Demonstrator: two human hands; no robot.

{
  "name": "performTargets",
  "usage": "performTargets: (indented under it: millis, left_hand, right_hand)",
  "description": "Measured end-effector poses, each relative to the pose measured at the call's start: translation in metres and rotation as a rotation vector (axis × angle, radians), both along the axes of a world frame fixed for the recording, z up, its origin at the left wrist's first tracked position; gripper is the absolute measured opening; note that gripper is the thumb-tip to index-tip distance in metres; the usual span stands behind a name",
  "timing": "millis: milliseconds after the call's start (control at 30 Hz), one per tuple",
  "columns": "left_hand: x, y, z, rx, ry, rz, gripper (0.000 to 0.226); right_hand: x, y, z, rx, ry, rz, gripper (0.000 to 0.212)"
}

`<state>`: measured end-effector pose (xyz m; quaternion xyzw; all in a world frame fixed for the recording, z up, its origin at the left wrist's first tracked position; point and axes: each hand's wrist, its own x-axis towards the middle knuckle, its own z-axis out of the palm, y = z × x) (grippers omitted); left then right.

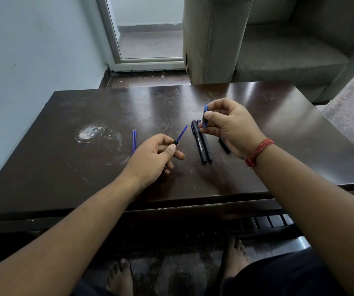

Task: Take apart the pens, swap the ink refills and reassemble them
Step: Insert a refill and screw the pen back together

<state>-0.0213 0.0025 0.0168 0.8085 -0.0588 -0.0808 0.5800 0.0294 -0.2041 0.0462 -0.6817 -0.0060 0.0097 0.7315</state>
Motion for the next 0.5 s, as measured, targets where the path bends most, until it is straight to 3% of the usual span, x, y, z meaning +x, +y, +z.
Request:
performTargets:
  millis: [100,500]
  left_hand:
    - [-0.0013,-0.0015,0.0011,0.022,-0.007,-0.016,0.012]
    - [-0.0022,-0.0022,0.0034,0.034,-0.012,-0.029,0.011]
  right_hand:
    - [-0.0036,0.006,0.0004,0.073,0.026,0.052,0.024]
    - [-0.0061,0.0088,-0.0024,0.067,0.004,0.003,0.011]
